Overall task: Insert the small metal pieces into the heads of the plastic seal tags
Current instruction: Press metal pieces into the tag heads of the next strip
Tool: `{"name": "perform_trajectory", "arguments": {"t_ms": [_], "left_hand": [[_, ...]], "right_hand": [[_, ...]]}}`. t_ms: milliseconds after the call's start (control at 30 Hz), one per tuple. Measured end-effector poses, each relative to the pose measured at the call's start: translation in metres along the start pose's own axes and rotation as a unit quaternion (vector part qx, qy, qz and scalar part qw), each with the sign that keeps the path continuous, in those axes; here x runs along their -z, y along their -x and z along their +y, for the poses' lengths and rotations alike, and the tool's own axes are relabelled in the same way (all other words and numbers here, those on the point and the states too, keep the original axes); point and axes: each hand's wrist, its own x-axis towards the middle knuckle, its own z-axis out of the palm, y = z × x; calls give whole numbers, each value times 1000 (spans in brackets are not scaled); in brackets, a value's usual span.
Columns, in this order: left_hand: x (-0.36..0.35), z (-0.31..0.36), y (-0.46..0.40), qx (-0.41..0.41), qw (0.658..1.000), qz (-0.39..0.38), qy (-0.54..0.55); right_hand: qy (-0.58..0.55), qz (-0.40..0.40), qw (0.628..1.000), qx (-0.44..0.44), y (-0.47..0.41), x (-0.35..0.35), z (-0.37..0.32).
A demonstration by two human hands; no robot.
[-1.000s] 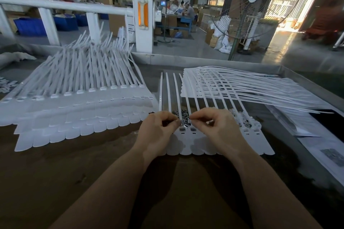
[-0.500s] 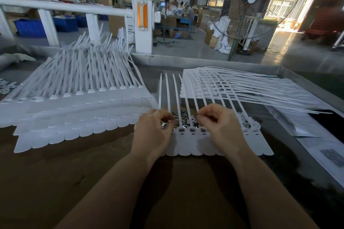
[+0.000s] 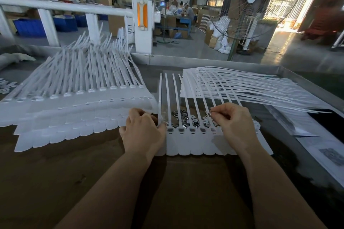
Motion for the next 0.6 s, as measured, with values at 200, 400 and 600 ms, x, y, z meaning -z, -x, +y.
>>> {"name": "perform_trajectory", "arguments": {"t_ms": [200,400,600], "left_hand": [[0,1,-2,14,993,23,118],[-1,1,-5,11,988,26,154],[1,-1,-6,9,988,27,151]], "right_hand": [[53,-56,997,22,1,-2,-1],[117,-101,986,53,1,-3,0],[161,-121,977,72,2,0,1]]}}
